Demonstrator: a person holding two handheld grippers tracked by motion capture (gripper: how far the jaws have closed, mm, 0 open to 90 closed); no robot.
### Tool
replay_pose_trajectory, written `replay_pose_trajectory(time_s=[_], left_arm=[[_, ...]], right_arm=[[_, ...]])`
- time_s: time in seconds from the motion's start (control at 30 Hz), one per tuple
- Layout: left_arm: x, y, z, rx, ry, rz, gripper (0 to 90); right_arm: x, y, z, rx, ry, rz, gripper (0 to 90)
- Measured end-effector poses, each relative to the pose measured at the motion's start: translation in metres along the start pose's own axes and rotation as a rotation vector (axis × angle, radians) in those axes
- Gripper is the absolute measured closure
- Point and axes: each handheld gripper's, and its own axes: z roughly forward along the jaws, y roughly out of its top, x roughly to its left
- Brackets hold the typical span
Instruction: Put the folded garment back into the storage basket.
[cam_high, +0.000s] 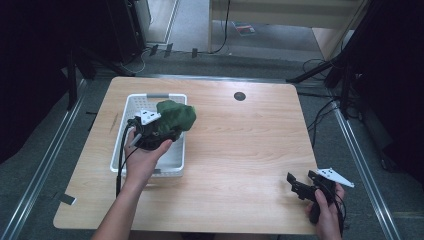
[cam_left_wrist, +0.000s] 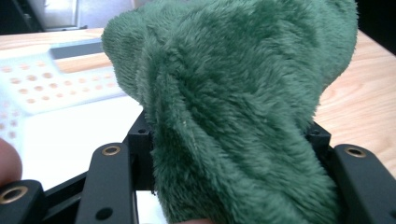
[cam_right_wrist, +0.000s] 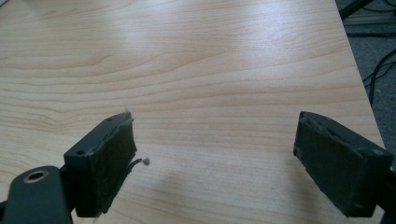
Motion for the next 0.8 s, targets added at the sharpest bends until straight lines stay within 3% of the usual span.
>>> replay_pose_trajectory(time_s=[0.1,0.2,0.4,0.6,0.67,0.73,0.8], left_arm=[[0.008,-0.002,0.001,-0.006,0.014,-0.008,42.1],[0.024,-0.005,0.007,-0.010,0.059,-0.011,42.0],[0.044,-0.008,0.016,-0.040,0.064,-0.050,42.0],[0.064,-0.016,0.036,0.024,0.099,-0.093,41.1],[0.066,-0.017,0.039,0.038,0.108,-0.094,41.0],[0.069,-0.018,0.045,0.059,0.102,-0.130,40.9],[0.071,-0.020,0.049,0.095,0.109,-0.135,40.7]], right_arm=[[0.000,0.000,0.000,-0.001,0.000,0.000,13.0],[0.000,0.000,0.000,-0.002,0.001,0.000,13.1],[0.000,0.000,0.000,-0.002,0.000,0.002,13.1],[0.000,0.000,0.000,-0.002,0.002,0.000,13.1],[0.000,0.000,0.000,-0.002,0.002,0.000,13.1],[0.000,0.000,0.000,-0.001,0.001,0.001,13.0],[0.000,0.000,0.000,-0.003,0.001,0.002,13.0]])
